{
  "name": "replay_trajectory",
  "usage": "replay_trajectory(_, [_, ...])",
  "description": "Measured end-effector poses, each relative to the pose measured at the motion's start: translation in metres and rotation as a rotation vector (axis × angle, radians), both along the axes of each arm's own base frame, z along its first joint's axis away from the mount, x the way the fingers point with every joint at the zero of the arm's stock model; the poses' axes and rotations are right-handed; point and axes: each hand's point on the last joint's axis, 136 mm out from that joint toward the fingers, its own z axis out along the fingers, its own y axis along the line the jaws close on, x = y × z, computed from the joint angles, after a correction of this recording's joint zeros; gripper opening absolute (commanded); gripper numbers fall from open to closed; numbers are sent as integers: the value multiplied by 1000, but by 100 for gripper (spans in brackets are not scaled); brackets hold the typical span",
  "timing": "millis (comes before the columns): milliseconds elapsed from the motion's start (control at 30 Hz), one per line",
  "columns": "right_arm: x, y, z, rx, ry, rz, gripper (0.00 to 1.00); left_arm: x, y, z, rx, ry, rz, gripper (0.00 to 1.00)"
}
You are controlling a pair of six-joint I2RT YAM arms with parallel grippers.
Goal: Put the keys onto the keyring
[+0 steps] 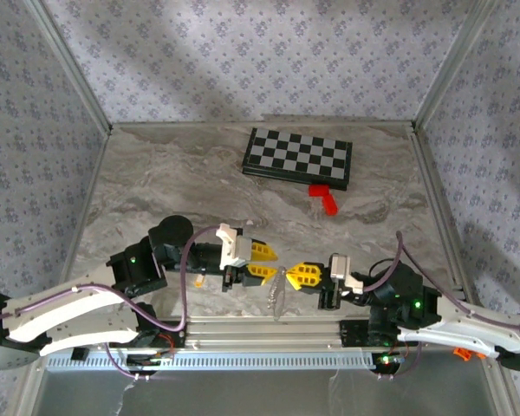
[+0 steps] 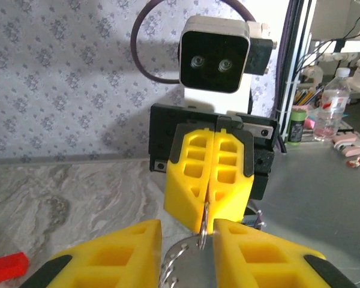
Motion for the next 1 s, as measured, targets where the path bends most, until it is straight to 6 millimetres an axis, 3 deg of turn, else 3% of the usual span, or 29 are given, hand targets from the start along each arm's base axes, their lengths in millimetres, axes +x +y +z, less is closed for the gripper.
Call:
replay_trajectory(500, [0, -1, 10, 43, -9, 3, 0, -4, -5, -5, 4, 48, -32, 30])
replay_trajectory(1000, [0, 5, 8, 34, -8, 7, 0, -5, -9, -10, 22, 64, -47, 16])
